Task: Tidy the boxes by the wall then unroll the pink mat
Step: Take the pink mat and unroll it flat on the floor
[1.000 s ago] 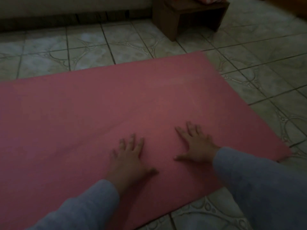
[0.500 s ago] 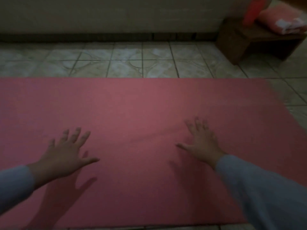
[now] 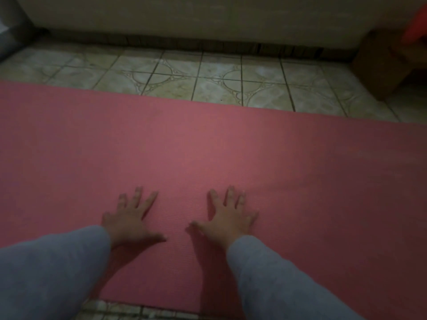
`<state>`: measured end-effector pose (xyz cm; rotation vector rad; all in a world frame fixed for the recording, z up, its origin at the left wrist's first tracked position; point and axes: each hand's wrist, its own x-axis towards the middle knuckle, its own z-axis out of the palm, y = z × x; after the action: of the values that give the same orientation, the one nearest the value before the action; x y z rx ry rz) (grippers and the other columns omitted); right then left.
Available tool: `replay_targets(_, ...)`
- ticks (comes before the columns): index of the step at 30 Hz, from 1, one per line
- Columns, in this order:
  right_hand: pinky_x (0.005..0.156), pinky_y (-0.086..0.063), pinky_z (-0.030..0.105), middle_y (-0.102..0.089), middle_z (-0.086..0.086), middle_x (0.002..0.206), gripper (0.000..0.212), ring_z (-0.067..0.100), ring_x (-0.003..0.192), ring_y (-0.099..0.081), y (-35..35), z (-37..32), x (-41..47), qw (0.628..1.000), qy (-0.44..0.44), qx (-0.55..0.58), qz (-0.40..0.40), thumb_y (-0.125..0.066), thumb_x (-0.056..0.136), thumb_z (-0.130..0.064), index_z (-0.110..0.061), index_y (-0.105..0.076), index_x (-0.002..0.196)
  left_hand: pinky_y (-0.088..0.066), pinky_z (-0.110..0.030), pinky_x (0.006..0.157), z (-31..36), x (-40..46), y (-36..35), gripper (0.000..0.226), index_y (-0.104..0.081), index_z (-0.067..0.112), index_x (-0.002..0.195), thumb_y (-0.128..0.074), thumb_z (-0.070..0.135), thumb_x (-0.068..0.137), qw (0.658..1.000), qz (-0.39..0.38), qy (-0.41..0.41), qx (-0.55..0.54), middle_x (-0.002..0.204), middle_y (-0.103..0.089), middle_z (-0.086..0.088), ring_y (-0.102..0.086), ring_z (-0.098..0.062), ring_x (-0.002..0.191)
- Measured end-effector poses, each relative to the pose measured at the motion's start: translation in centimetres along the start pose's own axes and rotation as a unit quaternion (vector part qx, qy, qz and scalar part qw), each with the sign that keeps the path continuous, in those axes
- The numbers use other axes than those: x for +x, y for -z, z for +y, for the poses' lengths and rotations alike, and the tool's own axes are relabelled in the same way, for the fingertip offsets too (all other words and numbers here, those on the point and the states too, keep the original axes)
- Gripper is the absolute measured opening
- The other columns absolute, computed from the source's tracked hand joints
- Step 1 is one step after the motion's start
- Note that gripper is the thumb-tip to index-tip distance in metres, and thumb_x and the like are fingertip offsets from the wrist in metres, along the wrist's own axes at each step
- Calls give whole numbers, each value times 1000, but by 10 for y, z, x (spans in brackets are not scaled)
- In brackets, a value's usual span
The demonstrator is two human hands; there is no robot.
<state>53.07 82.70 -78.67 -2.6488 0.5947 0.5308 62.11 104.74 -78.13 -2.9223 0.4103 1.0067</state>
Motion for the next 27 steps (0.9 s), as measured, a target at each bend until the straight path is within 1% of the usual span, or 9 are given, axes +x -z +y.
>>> replay_targets(3,102,12,70,23,-6,157,104,27,142,26,-9,18,0,1000,6,-11,13,-42,58,-89,-52,2,145,-15,-69,108,1,0,-3,129,21,53,137,-48,95,36,1000,5,0,7,150,36,10,20,-35,143)
replay_targets(6,104,14,66,18,-14,157,103,19,144,20,-14,36,-2,998,32,-26,56,-29,55,-94,-53,2,144,-13,-70,107,6,-1,-4,138,27,51,134,-49,96,29,1000,-5,1,3,147,40,9,24,-36,141)
replay_targets(8,105,14,64,13,-15,158,102,17,145,16,-17,42,-2,995,42,-27,82,-23,55,-96,-52,0,145,-13,-71,106,11,-1,-5,141,28,50,134,-49,96,25,1000,-3,6,-2,148,40,8,24,-38,140)
replay_targets(11,108,13,61,7,-16,159,100,17,146,11,-21,53,-3,993,48,-31,104,-19,57,-95,-51,-2,145,-13,-71,106,21,-1,-3,144,25,50,136,-48,96,22,1000,-8,12,-6,151,36,5,23,-40,140)
replay_targets(16,109,11,56,4,-18,159,95,15,146,7,-19,74,-7,990,57,-37,122,-17,60,-94,-52,-3,145,-12,-68,110,26,-3,2,147,25,43,139,-51,93,24,999,-30,9,-9,152,34,0,23,-46,138)
replay_targets(20,111,9,53,7,-20,158,94,15,146,6,-12,99,-12,991,52,-37,120,-19,61,-93,-53,-3,144,-10,-66,111,48,-7,-1,144,24,40,141,-54,92,32,999,-36,-1,-6,152,34,-4,24,-50,136)
replay_targets(24,115,4,50,5,-18,159,94,15,146,4,-1,137,-19,990,47,-55,118,-16,61,-94,-53,-2,144,-11,-67,110,80,-12,-11,138,21,42,142,-60,88,40,1000,-26,-7,-16,153,33,-1,22,-49,137)
replay_targets(27,116,1,46,5,-18,159,94,16,146,2,8,166,-24,991,35,-68,114,-11,59,-95,-54,1,143,-13,-68,109,105,-18,-16,137,20,43,142,-60,88,41,1000,-17,-5,-16,154,32,2,21,-47,139)
